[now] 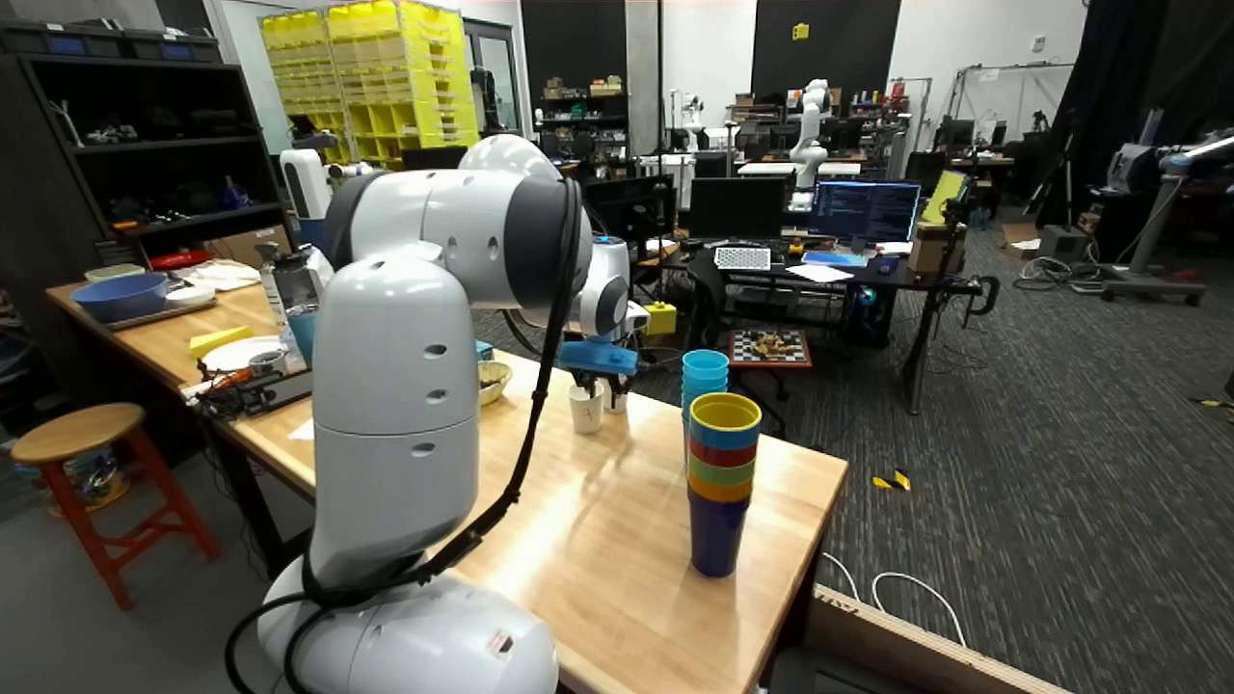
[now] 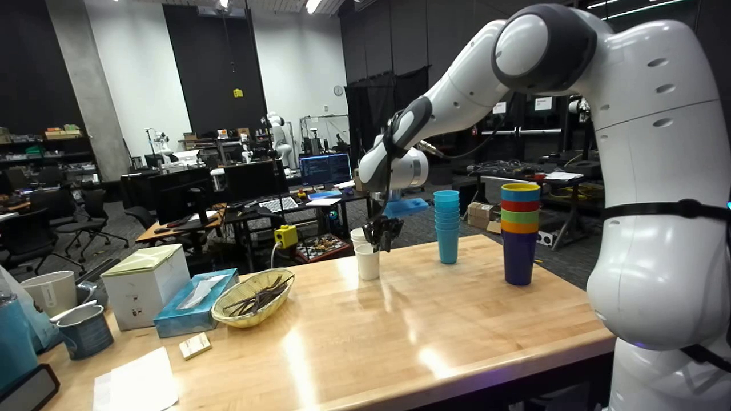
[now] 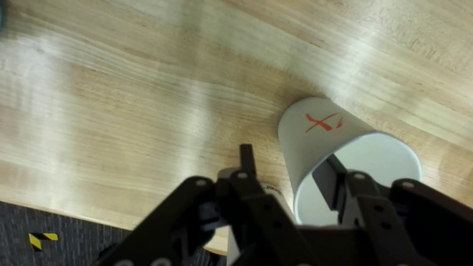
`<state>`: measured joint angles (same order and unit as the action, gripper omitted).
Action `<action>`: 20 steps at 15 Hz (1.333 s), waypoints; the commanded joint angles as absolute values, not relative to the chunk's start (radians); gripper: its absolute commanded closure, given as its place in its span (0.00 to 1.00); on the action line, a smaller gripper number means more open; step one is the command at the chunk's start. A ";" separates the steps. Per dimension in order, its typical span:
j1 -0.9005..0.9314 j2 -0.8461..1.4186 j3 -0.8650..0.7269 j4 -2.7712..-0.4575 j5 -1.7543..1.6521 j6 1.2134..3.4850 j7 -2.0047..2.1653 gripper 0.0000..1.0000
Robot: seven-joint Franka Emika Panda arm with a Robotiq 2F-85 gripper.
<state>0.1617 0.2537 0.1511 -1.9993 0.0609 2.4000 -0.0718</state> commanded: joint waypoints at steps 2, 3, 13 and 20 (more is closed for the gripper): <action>0.162 0.258 0.160 -2.022 0.062 2.438 -0.065 0.94; 0.162 0.260 0.161 -2.023 0.064 2.439 -0.064 0.99; 0.172 0.207 0.166 -2.013 0.036 2.379 -0.054 0.99; 0.197 0.082 0.177 -2.003 -0.025 2.183 -0.044 0.99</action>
